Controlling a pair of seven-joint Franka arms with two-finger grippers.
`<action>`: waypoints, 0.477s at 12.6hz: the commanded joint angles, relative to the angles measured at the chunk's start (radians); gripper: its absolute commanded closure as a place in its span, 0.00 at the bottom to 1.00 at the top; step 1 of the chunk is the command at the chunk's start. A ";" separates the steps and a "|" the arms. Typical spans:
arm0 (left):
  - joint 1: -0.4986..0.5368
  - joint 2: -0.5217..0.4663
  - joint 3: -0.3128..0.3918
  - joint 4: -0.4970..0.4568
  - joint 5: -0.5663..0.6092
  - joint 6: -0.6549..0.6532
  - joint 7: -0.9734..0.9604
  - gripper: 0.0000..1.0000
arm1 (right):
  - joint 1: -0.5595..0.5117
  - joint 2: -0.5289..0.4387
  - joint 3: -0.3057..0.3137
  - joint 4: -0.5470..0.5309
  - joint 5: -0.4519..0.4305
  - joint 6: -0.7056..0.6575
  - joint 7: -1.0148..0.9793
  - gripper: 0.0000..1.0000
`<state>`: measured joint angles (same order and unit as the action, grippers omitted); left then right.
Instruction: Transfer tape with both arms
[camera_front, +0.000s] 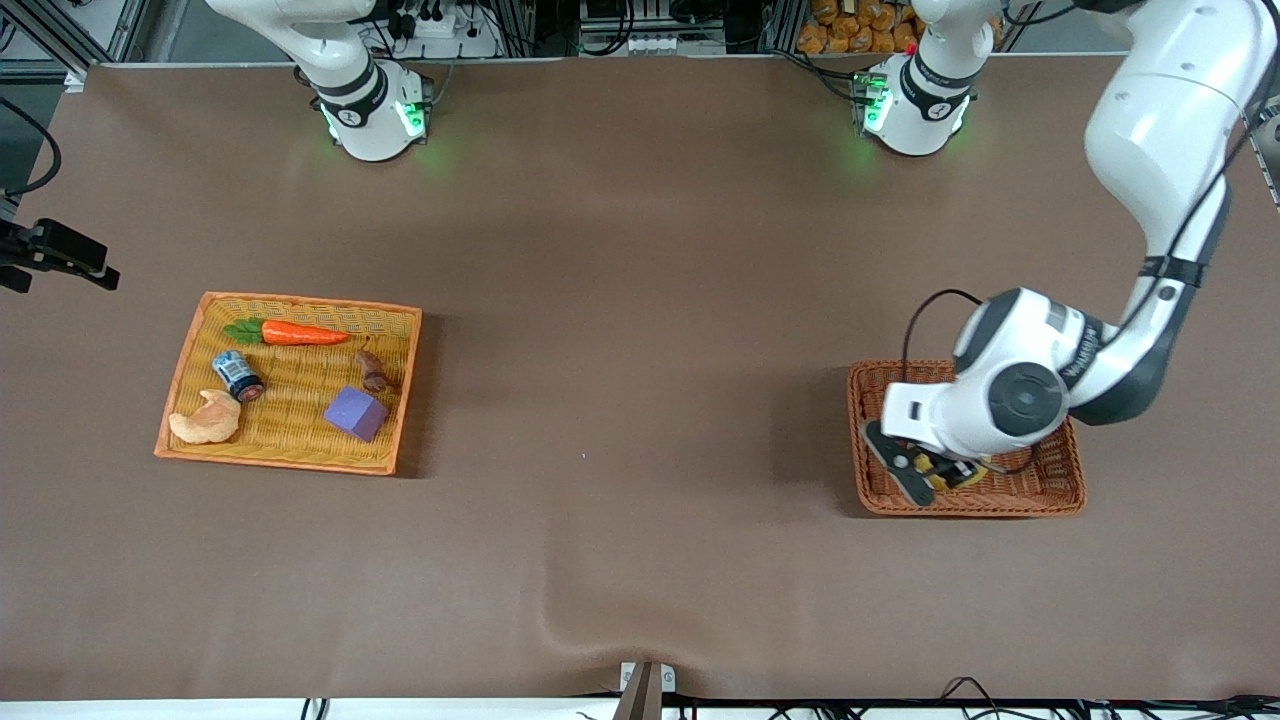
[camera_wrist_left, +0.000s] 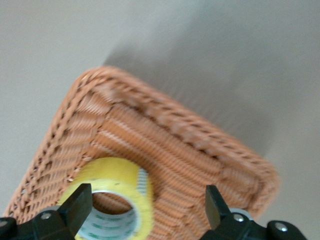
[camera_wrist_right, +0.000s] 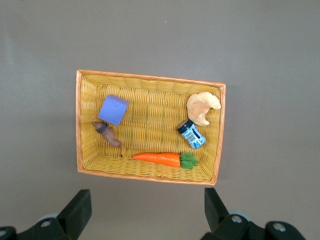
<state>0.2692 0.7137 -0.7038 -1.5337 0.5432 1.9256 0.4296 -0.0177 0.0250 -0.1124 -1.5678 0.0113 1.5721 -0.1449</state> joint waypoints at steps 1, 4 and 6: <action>-0.039 -0.020 0.014 -0.003 0.023 -0.051 -0.121 0.00 | -0.024 0.009 0.014 0.018 0.012 -0.009 -0.013 0.00; -0.033 -0.010 0.017 0.007 0.020 -0.051 -0.127 0.00 | -0.024 0.009 0.014 0.018 0.012 -0.009 -0.013 0.00; -0.041 -0.010 0.018 0.009 0.012 -0.051 -0.137 0.00 | -0.024 0.009 0.014 0.018 0.012 -0.009 -0.013 0.00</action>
<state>0.2370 0.7041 -0.6849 -1.5337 0.5441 1.8849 0.3157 -0.0177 0.0250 -0.1124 -1.5677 0.0113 1.5722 -0.1449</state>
